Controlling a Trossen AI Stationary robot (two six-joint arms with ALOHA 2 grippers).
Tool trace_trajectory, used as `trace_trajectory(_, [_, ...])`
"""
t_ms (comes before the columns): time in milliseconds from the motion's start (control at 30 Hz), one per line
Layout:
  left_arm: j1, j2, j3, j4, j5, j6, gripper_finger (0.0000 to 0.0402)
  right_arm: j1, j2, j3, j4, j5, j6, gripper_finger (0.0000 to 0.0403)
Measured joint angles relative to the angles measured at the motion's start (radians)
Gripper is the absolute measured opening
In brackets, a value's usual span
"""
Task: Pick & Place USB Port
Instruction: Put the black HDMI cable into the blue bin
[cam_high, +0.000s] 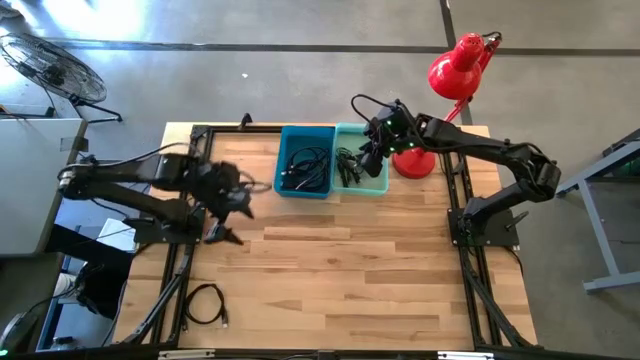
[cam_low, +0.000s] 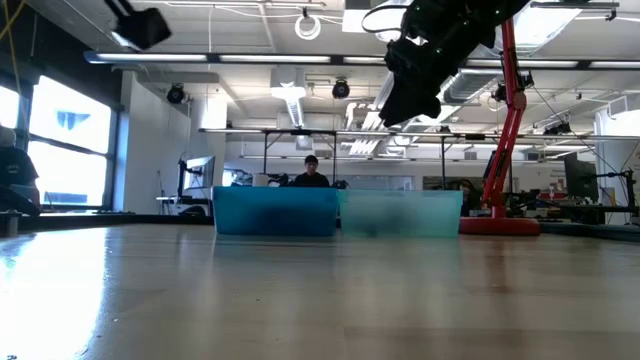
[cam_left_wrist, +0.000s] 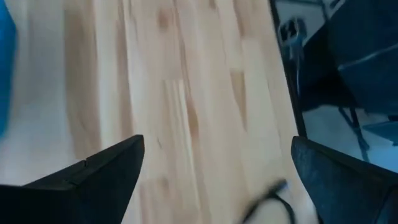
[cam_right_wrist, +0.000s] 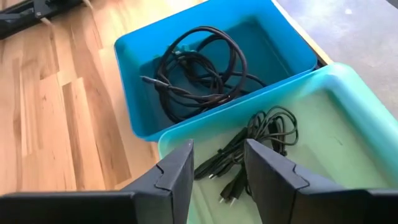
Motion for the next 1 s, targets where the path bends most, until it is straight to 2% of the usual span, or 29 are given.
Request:
trace_trajectory(133, [-0.186, -0.017, 0.000, -0.075, -0.127, -0.204, 0.0399, 0.008, 0.000, 0.000, 0.000, 0.001, -0.003, 0.0134])
trace_trajectory(233, [-0.339, -0.002, 0.000, -0.098, -0.200, -0.256, 0.0399, 0.016, 0.000, 0.000, 0.004, 0.001, -0.012, 0.0134])
trace_trajectory(400, [-0.590, 0.072, 0.000, -0.138, -0.273, -0.070, 0.0399, 0.022, 0.000, 0.000, 0.006, -0.002, -0.025, 0.0134])
trace_trajectory(533, [-0.734, 0.158, 0.000, -0.148, -0.409, 0.025, 0.0399, 0.021, 0.000, 0.000, 0.006, -0.002, -0.027, 0.0134])
trace_trajectory(633, [-0.788, 0.223, 0.000, -0.147, -0.526, 0.062, 0.0399, 0.021, 0.000, 0.000, 0.006, -0.002, -0.027, 0.0134])
trace_trajectory(733, [-0.800, 0.295, 0.000, -0.149, -0.596, 0.060, 0.0399, 0.021, 0.000, 0.000, 0.000, -0.003, -0.025, 0.0134])
trace_trajectory(1000, [-0.800, 0.496, 0.000, -0.141, -0.538, 0.059, 0.0399, 0.022, 0.000, 0.000, -0.028, -0.041, -0.005, 0.0134])
